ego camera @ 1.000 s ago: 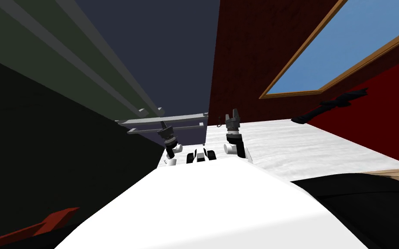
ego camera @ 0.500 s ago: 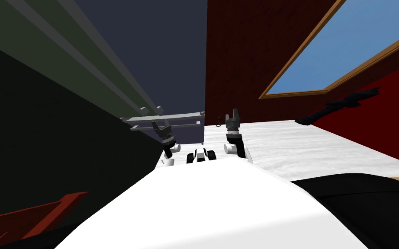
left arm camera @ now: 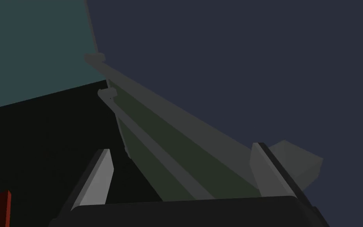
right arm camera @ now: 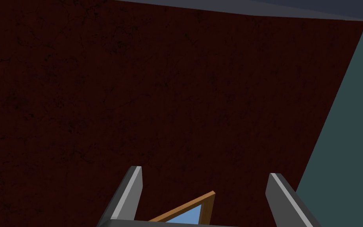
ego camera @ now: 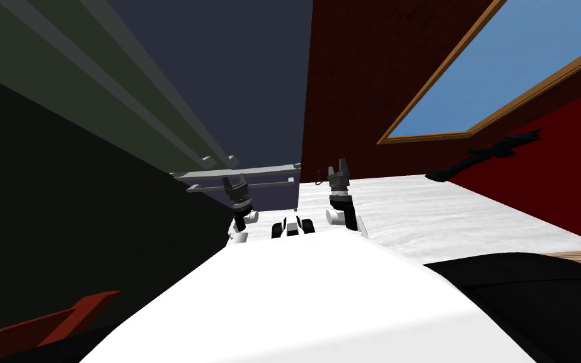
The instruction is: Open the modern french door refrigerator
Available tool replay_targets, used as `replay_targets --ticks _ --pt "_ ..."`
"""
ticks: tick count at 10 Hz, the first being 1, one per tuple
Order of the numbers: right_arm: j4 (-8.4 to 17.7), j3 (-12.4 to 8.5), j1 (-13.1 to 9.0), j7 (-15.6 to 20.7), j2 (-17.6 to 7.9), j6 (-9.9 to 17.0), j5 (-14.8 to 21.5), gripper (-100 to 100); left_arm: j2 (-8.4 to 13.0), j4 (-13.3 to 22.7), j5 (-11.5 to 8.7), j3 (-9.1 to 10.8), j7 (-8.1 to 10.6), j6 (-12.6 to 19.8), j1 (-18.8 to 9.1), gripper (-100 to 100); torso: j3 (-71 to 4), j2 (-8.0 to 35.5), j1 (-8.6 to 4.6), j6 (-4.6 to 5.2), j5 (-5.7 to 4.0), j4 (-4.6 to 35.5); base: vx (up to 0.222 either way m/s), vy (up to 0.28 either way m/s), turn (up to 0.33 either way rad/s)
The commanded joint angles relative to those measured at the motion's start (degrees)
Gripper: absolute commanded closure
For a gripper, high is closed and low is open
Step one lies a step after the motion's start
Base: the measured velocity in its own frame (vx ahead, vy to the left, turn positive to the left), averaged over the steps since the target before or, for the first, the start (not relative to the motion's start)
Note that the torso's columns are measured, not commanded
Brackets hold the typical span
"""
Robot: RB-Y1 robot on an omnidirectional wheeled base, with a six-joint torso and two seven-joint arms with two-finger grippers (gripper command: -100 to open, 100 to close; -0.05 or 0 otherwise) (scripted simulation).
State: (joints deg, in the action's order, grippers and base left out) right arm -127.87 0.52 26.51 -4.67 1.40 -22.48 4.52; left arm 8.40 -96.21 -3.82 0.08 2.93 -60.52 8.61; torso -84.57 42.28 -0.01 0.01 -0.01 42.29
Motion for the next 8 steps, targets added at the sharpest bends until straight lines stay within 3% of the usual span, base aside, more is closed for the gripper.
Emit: replay_targets --ticks 1,2,5,8 --pt "0.0 0.0 0.0 0.0 0.0 0.0 0.0 0 -0.1 1.3 -0.1 -1.30 1.86 -0.5 -0.7 -100 0.0 0.0 0.26 0.01 0.07 0.0 0.090 0.178 -0.120" --pt "0.0 0.0 0.0 0.0 0.0 0.0 0.0 0 -0.9 1.7 -0.1 -1.82 2.56 -0.8 -0.9 -100 -0.1 -0.1 0.29 -0.02 0.09 0.0 0.108 0.183 -0.083" --pt "0.0 0.0 0.0 0.0 0.0 0.0 0.0 0 0.1 3.1 -0.2 -3.45 4.76 -1.4 -1.7 -100 0.0 0.0 -0.03 0.00 -0.01 0.0 0.098 0.177 -0.128" --pt "0.0 0.0 0.0 0.0 0.0 0.0 0.0 0 -3.1 3.9 -0.2 -4.56 6.26 -2.0 -2.2 -100 0.0 0.0 -0.04 0.00 -0.01 0.0 0.081 0.150 -0.094"
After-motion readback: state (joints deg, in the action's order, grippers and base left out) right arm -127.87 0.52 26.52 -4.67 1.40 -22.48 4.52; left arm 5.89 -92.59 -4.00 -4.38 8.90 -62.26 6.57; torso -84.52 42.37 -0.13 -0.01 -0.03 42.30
